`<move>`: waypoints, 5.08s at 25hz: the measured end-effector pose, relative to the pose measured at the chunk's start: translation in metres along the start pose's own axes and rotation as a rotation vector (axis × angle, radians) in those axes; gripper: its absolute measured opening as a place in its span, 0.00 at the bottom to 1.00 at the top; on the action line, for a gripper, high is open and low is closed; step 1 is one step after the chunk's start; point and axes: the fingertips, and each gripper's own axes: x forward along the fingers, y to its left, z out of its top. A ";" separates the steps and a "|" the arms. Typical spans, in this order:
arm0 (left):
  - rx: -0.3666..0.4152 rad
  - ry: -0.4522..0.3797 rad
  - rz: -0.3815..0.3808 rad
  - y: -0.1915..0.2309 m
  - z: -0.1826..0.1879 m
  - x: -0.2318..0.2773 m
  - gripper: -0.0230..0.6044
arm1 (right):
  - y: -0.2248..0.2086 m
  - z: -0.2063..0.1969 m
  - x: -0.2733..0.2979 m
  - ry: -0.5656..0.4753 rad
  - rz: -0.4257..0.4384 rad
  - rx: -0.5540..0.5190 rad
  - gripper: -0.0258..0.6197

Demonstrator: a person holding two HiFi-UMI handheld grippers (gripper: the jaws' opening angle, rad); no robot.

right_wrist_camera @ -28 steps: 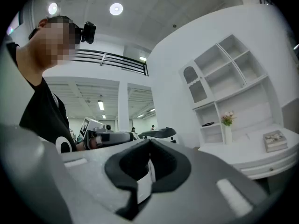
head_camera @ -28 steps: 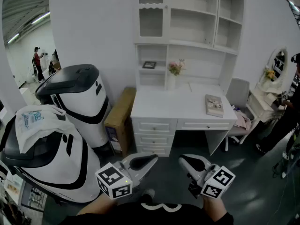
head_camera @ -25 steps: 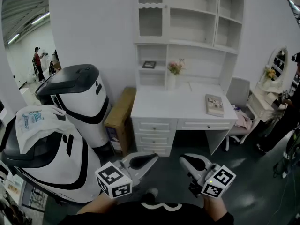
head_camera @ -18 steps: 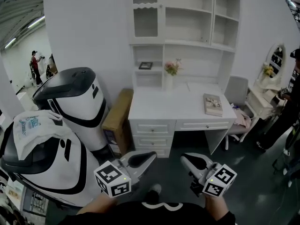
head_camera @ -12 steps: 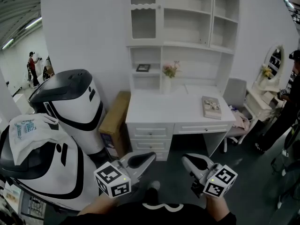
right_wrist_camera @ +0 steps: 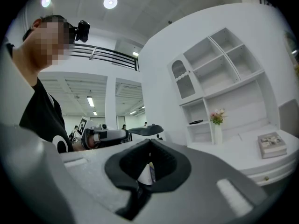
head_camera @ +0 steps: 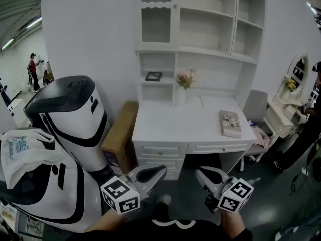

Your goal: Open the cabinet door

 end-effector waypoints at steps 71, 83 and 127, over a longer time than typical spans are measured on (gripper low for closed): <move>1.107 -0.209 0.398 0.448 0.510 0.452 0.41 | -0.463 0.295 0.326 -0.079 0.207 -0.439 0.03; 1.132 -0.198 0.514 0.475 0.553 0.480 0.41 | -0.503 0.284 0.334 -0.041 0.225 -0.427 0.03; 1.054 -0.243 0.494 0.466 0.550 0.464 0.17 | -0.479 0.261 0.314 -0.042 0.145 -0.369 0.03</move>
